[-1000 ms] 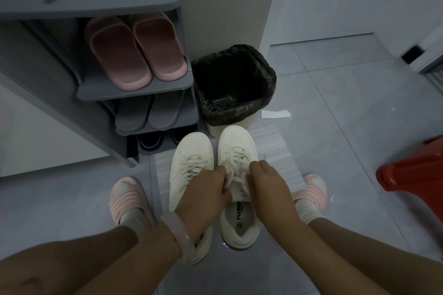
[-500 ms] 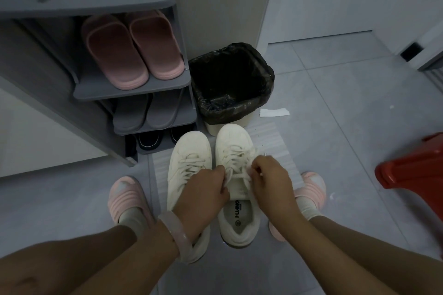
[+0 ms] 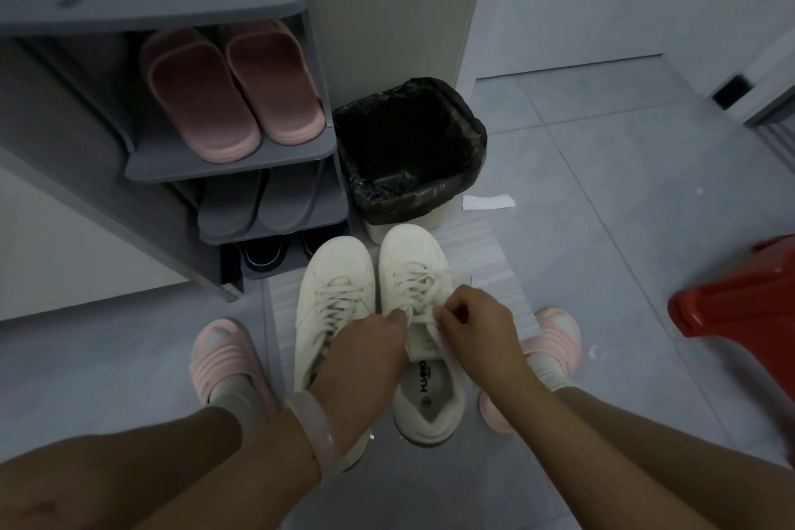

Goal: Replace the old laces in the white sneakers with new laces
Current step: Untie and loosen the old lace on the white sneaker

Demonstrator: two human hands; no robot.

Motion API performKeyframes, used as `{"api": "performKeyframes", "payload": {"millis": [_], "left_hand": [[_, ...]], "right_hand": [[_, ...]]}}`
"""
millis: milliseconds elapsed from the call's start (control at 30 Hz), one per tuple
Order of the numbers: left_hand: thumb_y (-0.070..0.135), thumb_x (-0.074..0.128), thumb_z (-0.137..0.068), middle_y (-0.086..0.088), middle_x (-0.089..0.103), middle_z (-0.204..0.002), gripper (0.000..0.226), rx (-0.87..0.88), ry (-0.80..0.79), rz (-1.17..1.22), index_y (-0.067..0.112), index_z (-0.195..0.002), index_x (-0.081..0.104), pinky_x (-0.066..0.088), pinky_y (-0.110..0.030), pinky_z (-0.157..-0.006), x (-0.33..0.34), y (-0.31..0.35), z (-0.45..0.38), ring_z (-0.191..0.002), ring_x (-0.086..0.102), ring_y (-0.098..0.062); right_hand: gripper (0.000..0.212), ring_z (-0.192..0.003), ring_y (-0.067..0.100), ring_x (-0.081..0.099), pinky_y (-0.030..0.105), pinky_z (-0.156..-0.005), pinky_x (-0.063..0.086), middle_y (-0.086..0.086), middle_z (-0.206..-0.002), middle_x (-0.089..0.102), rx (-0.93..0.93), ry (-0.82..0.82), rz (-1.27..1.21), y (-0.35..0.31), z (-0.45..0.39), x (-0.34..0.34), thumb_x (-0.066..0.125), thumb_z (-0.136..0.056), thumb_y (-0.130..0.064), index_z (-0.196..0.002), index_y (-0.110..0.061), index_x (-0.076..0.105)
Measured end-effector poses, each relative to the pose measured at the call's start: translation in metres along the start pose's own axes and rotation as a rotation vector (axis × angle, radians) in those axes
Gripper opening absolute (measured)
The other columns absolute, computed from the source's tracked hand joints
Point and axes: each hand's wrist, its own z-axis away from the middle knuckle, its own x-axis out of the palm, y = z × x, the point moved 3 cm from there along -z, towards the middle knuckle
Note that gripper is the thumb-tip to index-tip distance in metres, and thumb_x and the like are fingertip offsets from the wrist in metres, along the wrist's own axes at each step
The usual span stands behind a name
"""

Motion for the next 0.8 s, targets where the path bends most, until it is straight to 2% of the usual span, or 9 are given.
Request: {"api": "performKeyframes", "payload": {"millis": [100,233,300,367,433,533,600,733,800], "left_hand": [[0.01,0.034,-0.096,-0.013,0.062,-0.109,0.022,-0.024,-0.027,0.029,0.006,-0.111,0.049,0.044,-0.034,-0.082,-0.003,-0.001,0.002,-0.098,0.059,-0.025],[0.008,0.038,-0.094,-0.015,0.063,-0.106,0.021,-0.049,0.013,0.064,0.005,-0.109,0.052,0.046,-0.031,-0.078,-0.004,0.0,0.003,-0.096,0.061,-0.025],[0.0,0.051,-0.08,-0.014,0.067,-0.077,0.009,-0.029,0.135,0.058,0.001,-0.084,0.059,0.05,-0.029,-0.057,-0.006,0.0,0.003,-0.068,0.066,-0.023],[0.011,0.063,-0.048,-0.003,0.053,-0.039,0.01,0.024,0.123,0.055,0.01,-0.051,0.053,0.037,-0.022,-0.029,-0.008,-0.001,0.003,-0.03,0.05,-0.012],[0.016,0.063,-0.042,-0.003,0.047,-0.033,0.013,0.039,0.121,0.076,0.013,-0.047,0.05,0.031,-0.018,-0.024,-0.001,-0.003,0.0,-0.025,0.044,-0.01],[0.002,0.054,-0.079,-0.017,0.065,-0.071,0.005,0.018,0.087,0.143,0.0,-0.08,0.059,0.049,-0.027,-0.055,-0.006,-0.001,0.004,-0.063,0.065,-0.026],[0.01,0.04,-0.094,-0.019,0.063,-0.101,0.019,-0.005,0.058,0.131,0.002,-0.104,0.054,0.047,-0.03,-0.076,-0.003,-0.003,0.002,-0.092,0.062,-0.028],[0.013,0.036,-0.096,-0.015,0.062,-0.105,0.019,0.003,0.022,0.124,0.005,-0.106,0.051,0.047,-0.033,-0.08,-0.004,-0.004,0.002,-0.095,0.06,-0.026],[0.013,0.038,-0.094,-0.015,0.062,-0.1,0.016,0.005,0.021,0.115,0.005,-0.101,0.051,0.048,-0.035,-0.078,-0.003,-0.005,0.001,-0.091,0.06,-0.027]], "right_hand": [[0.025,-0.064,0.007,0.044,0.015,-0.058,0.033,0.001,-0.076,0.051,-0.062,0.101,-0.019,-0.004,0.0,-0.005,0.054,-0.09,-0.01,-0.069,-0.019,0.044],[0.01,-0.078,0.025,0.062,0.042,-0.075,0.054,0.01,-0.089,0.061,0.004,0.517,-0.392,0.003,-0.017,-0.058,0.051,-0.09,-0.004,-0.088,-0.011,0.059],[0.009,-0.08,0.024,0.062,0.045,-0.079,0.055,0.004,-0.086,0.061,0.061,0.456,-0.465,0.003,-0.016,-0.062,0.053,-0.091,-0.008,-0.092,-0.012,0.06],[0.009,-0.083,0.024,0.06,0.042,-0.081,0.052,0.002,-0.087,0.059,0.145,0.215,-0.31,0.005,-0.01,-0.042,0.058,-0.089,-0.019,-0.098,-0.014,0.057],[0.022,-0.084,0.02,0.055,0.031,-0.075,0.046,0.003,-0.092,0.057,0.201,0.002,-0.104,0.007,-0.002,-0.018,0.062,-0.087,-0.03,-0.098,-0.012,0.054],[0.02,-0.079,0.016,0.054,0.02,-0.061,0.037,0.004,-0.086,0.059,0.109,-0.041,0.012,0.005,0.001,-0.006,0.061,-0.087,-0.032,-0.081,-0.013,0.056],[0.015,-0.078,0.012,0.05,0.008,-0.059,0.031,0.001,-0.084,0.055,0.021,0.003,0.025,0.004,0.002,-0.005,0.059,-0.089,-0.025,-0.077,-0.017,0.053],[0.019,-0.069,0.011,0.044,0.013,-0.058,0.033,0.002,-0.078,0.052,-0.105,0.109,-0.006,-0.003,0.002,-0.006,0.055,-0.089,-0.009,-0.073,-0.014,0.047],[0.016,-0.067,0.018,0.049,0.024,-0.062,0.038,0.005,-0.073,0.054,-0.118,0.31,-0.167,-0.006,-0.003,-0.028,0.055,-0.089,-0.007,-0.073,-0.01,0.052]]}}
